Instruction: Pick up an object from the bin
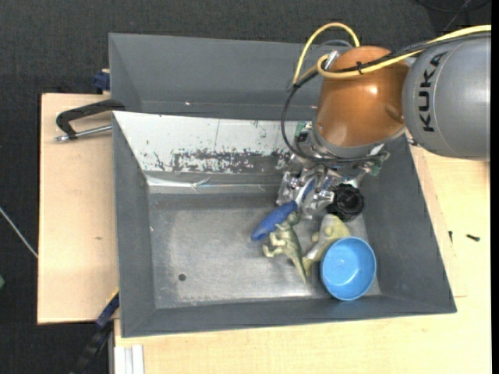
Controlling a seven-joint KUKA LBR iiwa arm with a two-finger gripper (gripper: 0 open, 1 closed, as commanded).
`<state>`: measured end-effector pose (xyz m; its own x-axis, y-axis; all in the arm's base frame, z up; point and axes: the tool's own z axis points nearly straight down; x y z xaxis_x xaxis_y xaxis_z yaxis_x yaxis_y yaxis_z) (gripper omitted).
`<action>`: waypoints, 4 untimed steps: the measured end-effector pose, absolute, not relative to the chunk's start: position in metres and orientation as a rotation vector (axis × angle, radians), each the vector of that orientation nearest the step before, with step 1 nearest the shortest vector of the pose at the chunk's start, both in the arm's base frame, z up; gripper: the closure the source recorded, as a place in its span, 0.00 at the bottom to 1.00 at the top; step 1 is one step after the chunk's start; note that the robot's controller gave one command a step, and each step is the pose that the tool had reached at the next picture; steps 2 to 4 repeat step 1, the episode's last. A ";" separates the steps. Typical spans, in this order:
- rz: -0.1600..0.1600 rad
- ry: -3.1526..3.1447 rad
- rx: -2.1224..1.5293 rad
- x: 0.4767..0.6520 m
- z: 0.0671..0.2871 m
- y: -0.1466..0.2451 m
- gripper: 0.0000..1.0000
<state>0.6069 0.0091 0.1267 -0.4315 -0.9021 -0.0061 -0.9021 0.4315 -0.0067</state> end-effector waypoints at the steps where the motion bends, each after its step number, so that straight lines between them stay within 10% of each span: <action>1: -0.006 2.652 -1.664 0.609 0.181 0.010 1.00; 4: -0.006 2.652 -1.664 0.609 0.181 0.010 1.00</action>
Offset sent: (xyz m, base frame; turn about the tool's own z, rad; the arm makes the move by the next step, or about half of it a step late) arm 0.0002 -0.0001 0.0504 0.0000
